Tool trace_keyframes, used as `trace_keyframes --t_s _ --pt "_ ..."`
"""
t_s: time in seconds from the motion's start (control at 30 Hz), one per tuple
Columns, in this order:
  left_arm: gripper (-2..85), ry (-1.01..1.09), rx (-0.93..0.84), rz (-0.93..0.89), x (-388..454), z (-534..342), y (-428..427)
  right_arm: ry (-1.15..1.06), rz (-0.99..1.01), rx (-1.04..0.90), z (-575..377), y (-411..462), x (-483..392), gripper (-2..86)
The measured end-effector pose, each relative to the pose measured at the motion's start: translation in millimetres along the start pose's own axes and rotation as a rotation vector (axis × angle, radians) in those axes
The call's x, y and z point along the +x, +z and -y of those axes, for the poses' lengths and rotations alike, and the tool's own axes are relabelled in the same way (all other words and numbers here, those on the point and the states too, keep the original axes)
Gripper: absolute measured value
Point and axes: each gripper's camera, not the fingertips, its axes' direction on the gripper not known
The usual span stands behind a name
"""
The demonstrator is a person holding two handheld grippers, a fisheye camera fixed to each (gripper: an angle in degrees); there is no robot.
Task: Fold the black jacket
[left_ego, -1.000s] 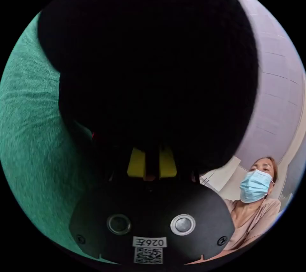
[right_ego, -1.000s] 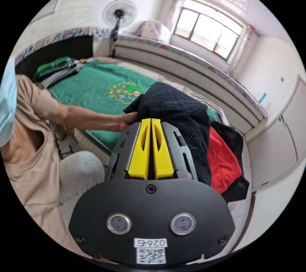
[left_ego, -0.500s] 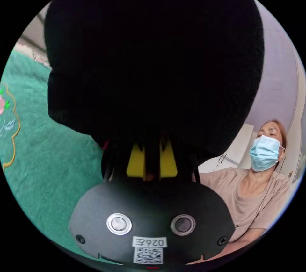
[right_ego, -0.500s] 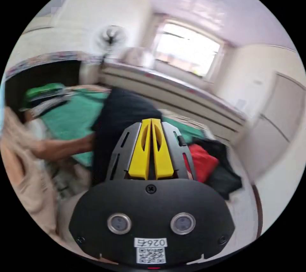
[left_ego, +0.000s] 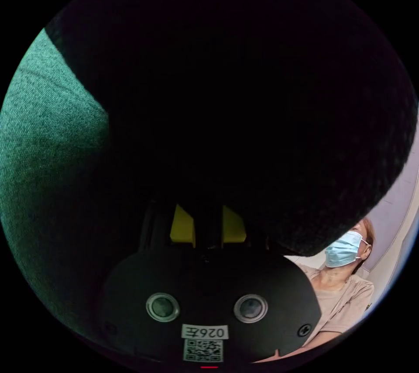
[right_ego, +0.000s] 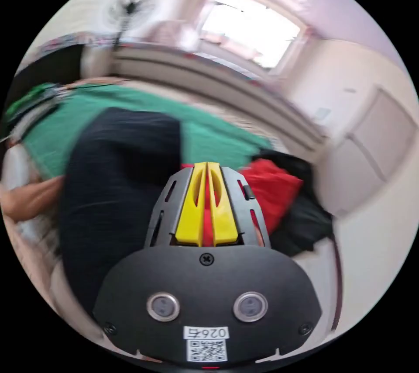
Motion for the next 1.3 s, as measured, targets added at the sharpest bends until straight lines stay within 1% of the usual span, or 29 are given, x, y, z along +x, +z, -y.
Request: trace_keyframes --t_s 0.03,0.07,0.1,0.17,0.2,0.23,0.27,0.3,0.4,0.47,0.53,0.63,0.67,0.7,0.73,0.77,0.8,0.83,0.87,0.9,0.93,0.97,1.03,1.07,1.1,1.13,1.17,1.2,1.3 --pt "5.5 0.006 0.000 0.004 3.3 -1.0 0.9 0.025 -0.110 -0.025 -8.2 18.5 15.7 3.0" --pt "5.4 0.014 0.002 0.011 6.6 -1.9 2.2 0.063 -0.181 -0.113 -21.8 63.2 46.9 7.0" --pt "5.3 0.018 0.004 0.012 8.2 -2.2 3.2 0.122 -0.103 -0.213 -32.6 113.7 76.9 12.2" --pt "5.0 0.027 -0.001 -0.001 12.8 -1.8 8.1 0.201 0.083 -0.372 -47.4 195.4 106.1 16.6" --pt "4.9 0.027 -0.004 -0.005 13.9 -1.6 8.9 0.219 0.220 -0.494 -57.5 247.7 111.2 14.8" --pt "4.8 0.028 -0.008 -0.011 16.4 -1.6 9.4 0.215 0.182 -0.493 -58.7 259.3 110.4 13.8" --pt "4.7 0.032 -0.007 -0.013 18.7 -2.6 9.0 0.109 0.079 -0.462 -52.6 261.1 99.3 6.1" --pt "4.7 0.032 -0.005 -0.017 19.3 -3.4 8.7 0.015 0.098 -0.394 -39.8 249.8 90.7 1.6" --pt "4.6 0.030 -0.001 -0.022 23.3 -6.0 9.1 -0.186 0.026 -0.228 0.5 200.9 94.8 -0.1" --pt "4.5 0.034 0.001 -0.024 26.9 -8.0 9.8 -0.194 -0.059 -0.121 25.0 173.4 128.1 -0.4" --pt "4.5 0.039 0.005 -0.025 29.7 -9.2 10.1 -0.120 -0.129 -0.010 48.4 149.9 179.3 -0.4" --pt "4.6 0.031 0.005 -0.018 32.0 -10.3 11.9 0.053 -0.357 0.108 76.4 137.6 263.2 -0.3" --pt "4.6 0.031 0.005 -0.017 33.1 -10.6 12.4 0.104 -0.422 0.089 84.2 149.1 293.3 -0.2" --pt "4.6 0.031 0.006 -0.016 33.7 -10.8 12.7 0.124 -0.408 0.015 89.7 172.3 320.4 -0.1" --pt "4.6 0.028 0.005 -0.014 34.4 -10.8 13.3 0.126 -0.361 -0.024 90.0 186.7 331.8 0.0" --pt "4.6 0.026 0.005 -0.013 35.1 -10.8 14.0 0.131 -0.226 -0.102 84.1 220.7 349.2 0.2" --pt "4.6 0.024 0.005 -0.013 35.4 -10.7 14.2 0.127 -0.086 -0.223 70.1 265.5 357.2 0.6" --pt "4.6 0.021 0.004 -0.013 35.8 -10.4 14.8 0.117 -0.043 -0.301 60.4 289.9 357.0 0.9" --pt "4.6 0.017 0.002 -0.014 36.0 -10.0 15.4 0.083 -0.025 -0.449 35.2 334.1 348.7 2.0" --pt "4.6 0.014 0.001 -0.014 36.0 -9.7 15.7 0.066 -0.088 -0.542 7.5 363.8 337.6 3.8" --pt "4.6 0.007 -0.002 -0.016 35.6 -9.0 16.2 0.062 -0.138 -0.557 -5.1 370.4 331.8 5.0" --pt "4.6 -0.001 -0.003 -0.018 34.9 -8.1 16.6 0.069 -0.240 -0.501 -25.7 364.9 320.0 6.5" --pt "4.5 -0.013 -0.005 -0.019 33.6 -6.3 17.1 0.110 -0.307 -0.303 -51.3 324.0 299.8 6.7" --pt "4.5 -0.019 -0.006 -0.019 32.8 -5.1 17.3 0.104 -0.244 -0.183 -65.8 294.0 281.8 6.0" --pt "4.4 -0.020 -0.006 -0.020 32.5 -4.4 17.4 0.061 -0.114 -0.109 -78.2 271.8 260.7 4.5" --pt "4.4 -0.022 -0.007 -0.019 32.0 -2.8 17.7 0.024 -0.021 -0.083 -83.7 263.9 248.9 3.8" --pt "4.3 -0.023 -0.007 -0.017 31.5 -1.1 17.9 -0.046 0.178 -0.065 -93.7 254.6 226.4 1.4" --pt "4.3 -0.024 -0.007 -0.015 31.3 -0.1 18.0 -0.116 0.379 -0.088 -101.5 252.0 205.3 -0.1" --pt "3.8 -0.021 -0.005 -0.017 30.7 5.9 18.2 -0.236 0.699 -0.212 -113.7 269.1 151.9 -0.9"
